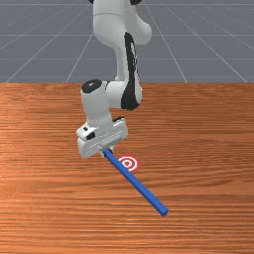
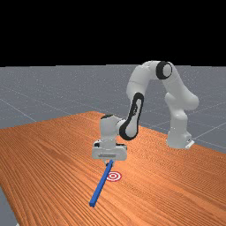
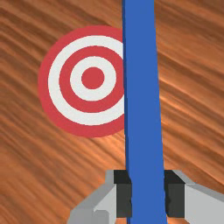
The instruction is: Pull the pivot to the target area
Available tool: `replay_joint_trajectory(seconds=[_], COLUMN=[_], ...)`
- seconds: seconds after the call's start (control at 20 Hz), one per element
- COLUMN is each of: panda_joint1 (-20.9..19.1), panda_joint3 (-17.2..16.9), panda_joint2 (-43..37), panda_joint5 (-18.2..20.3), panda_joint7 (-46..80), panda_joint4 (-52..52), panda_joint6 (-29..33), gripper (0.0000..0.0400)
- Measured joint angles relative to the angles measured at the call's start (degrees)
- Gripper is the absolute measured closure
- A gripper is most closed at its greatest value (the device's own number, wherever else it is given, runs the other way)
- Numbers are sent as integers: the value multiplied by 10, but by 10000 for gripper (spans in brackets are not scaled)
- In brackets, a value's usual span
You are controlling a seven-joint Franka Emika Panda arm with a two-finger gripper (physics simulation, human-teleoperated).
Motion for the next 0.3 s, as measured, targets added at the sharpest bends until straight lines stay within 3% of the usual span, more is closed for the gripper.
replay_joint_trajectory(seconds=[0.25, 0.3], panda_joint1=[17, 13], panda_joint3=[-23, -14], panda_joint2=[-22, -35], panda_joint5=[-22, 15], panda_joint7=[23, 42], panda_joint4=[-29, -68], panda_joint6=[-42, 32], gripper=[303, 303])
